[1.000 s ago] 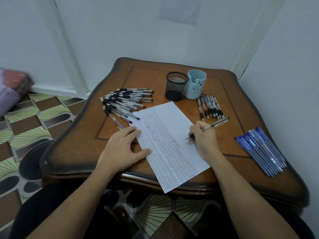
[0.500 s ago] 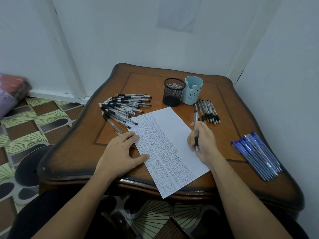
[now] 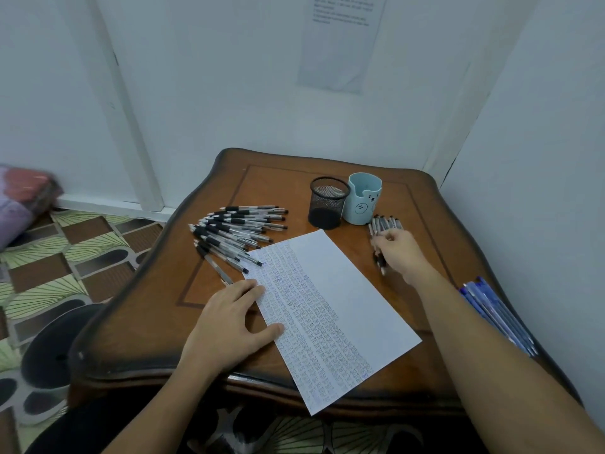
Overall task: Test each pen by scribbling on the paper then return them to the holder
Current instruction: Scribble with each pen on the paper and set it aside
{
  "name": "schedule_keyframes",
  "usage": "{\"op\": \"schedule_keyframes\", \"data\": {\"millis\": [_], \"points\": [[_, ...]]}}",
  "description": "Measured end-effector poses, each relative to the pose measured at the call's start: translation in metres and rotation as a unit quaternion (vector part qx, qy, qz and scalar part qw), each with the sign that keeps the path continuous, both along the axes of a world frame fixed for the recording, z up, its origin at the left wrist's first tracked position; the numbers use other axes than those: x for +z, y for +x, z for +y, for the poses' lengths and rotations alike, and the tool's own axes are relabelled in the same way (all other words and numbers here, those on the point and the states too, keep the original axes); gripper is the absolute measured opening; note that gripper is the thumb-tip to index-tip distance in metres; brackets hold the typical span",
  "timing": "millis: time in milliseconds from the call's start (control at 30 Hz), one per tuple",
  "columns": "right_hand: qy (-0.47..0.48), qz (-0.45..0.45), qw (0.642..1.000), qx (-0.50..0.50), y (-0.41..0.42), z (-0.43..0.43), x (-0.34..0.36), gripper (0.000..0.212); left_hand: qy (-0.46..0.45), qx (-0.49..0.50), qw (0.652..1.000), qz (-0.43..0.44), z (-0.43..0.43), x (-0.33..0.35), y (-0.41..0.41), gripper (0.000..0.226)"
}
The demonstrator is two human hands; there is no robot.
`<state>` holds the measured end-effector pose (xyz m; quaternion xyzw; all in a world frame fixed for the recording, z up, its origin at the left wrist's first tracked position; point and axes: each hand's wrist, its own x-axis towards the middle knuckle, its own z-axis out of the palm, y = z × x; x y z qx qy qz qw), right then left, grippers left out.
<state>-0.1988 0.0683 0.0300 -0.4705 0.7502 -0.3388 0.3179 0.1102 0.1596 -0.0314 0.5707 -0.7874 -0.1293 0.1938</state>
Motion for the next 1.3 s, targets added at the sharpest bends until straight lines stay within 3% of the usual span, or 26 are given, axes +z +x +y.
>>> {"op": "schedule_keyframes", "data": {"millis": [200, 300, 400, 500, 633, 700, 867, 933, 1100, 1200, 1300], "points": [[0.025, 0.227, 0.973, 0.009, -0.011, -0.034, 0.006, 0.021, -0.003, -0.001, 1.0, 0.002, 0.0, 0.0, 0.0, 0.097], [-0.047, 0.319, 0.946, 0.031, 0.005, -0.031, 0.002, 0.022, -0.002, 0.001, 1.0, -0.004, -0.001, 0.0, 0.001, 0.098], [-0.111, 0.273, 0.943, 0.155, 0.04, -0.024, -0.004, 0.023, 0.001, -0.001, 1.0, -0.011, -0.001, 0.0, 0.001, 0.098], [-0.077, 0.206, 0.937, 0.27, 0.086, -0.023, -0.015, 0.023, -0.004, -0.002, 1.0, -0.007, 0.0, 0.001, 0.001, 0.097], [-0.069, 0.116, 0.959, 0.248, 0.14, -0.029, -0.026, 0.035, -0.007, -0.001, 1.0, -0.003, 0.0, 0.001, 0.0, 0.095], [-0.059, 0.123, 0.961, 0.24, 0.154, -0.036, -0.029, 0.036, -0.01, -0.001, 1.0, -0.007, 0.0, 0.001, 0.0, 0.093], [-0.077, 0.174, 0.959, 0.21, 0.165, -0.048, -0.033, 0.007, -0.014, 0.0, 1.0, -0.005, -0.001, -0.001, 0.002, 0.092], [-0.091, 0.125, 0.967, 0.201, 0.163, -0.048, -0.033, 0.005, -0.018, -0.001, 1.0, -0.003, -0.001, -0.001, 0.003, 0.093], [-0.119, -0.182, 0.97, 0.109, 0.14, -0.036, -0.018, 0.003, -0.012, -0.002, 1.0, -0.013, -0.002, -0.002, 0.003, 0.095], [-0.125, -0.32, 0.938, 0.034, 0.125, -0.024, -0.008, 0.003, -0.009, -0.002, 1.0, -0.008, -0.001, -0.001, 0.003, 0.095], [-0.139, -0.451, 0.881, -0.019, 0.112, -0.007, 0.001, 0.006, -0.005, -0.003, 1.0, -0.016, -0.001, -0.001, 0.003, 0.097]]}}
